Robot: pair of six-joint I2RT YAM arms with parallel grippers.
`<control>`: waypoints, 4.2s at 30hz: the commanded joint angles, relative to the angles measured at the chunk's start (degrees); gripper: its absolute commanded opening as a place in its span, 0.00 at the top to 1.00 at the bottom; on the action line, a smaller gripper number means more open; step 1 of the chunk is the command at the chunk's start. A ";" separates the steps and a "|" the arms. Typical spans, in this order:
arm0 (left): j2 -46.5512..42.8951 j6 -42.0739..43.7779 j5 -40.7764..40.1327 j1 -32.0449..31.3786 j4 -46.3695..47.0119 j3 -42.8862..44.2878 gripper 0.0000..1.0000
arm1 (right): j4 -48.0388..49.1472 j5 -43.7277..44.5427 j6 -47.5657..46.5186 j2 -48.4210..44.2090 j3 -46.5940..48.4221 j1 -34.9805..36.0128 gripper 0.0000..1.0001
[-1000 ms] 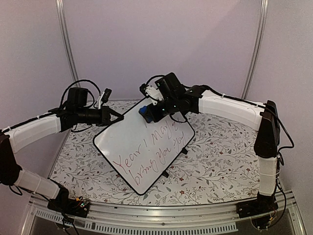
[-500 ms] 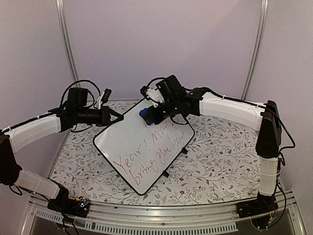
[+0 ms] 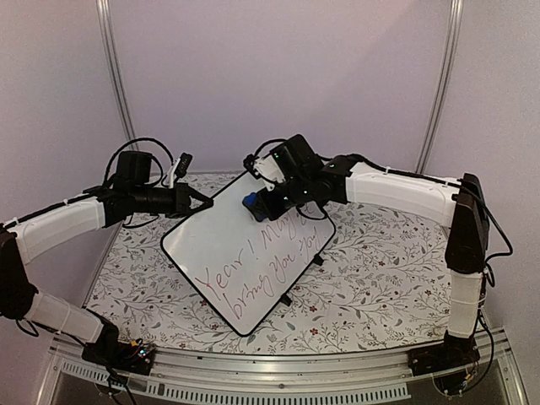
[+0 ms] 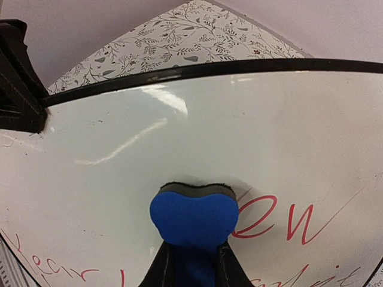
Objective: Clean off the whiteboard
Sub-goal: Erase the whiteboard at the center of the board.
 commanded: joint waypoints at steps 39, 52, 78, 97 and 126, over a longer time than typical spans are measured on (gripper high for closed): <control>-0.07 2.05 3.48 -0.83 1.54 0.88 1.00 | -3.69 0.07 1.23 -3.41 -11.99 1.59 0.96; -0.08 2.07 3.37 -0.90 1.55 0.88 1.00 | -3.76 0.48 1.19 -4.85 -13.28 1.70 0.96; -0.07 2.08 3.39 -0.88 1.47 0.88 1.00 | -3.85 7.68 -1.49 -2.42 4.52 -1.61 0.95; -0.08 2.22 3.32 -0.87 1.49 0.88 1.00 | -5.09 2.62 -0.50 3.80 6.64 -2.65 0.95; 0.10 2.13 3.48 -0.83 1.52 0.93 1.00 | -4.03 -1.60 0.88 -0.47 -4.61 -2.65 0.96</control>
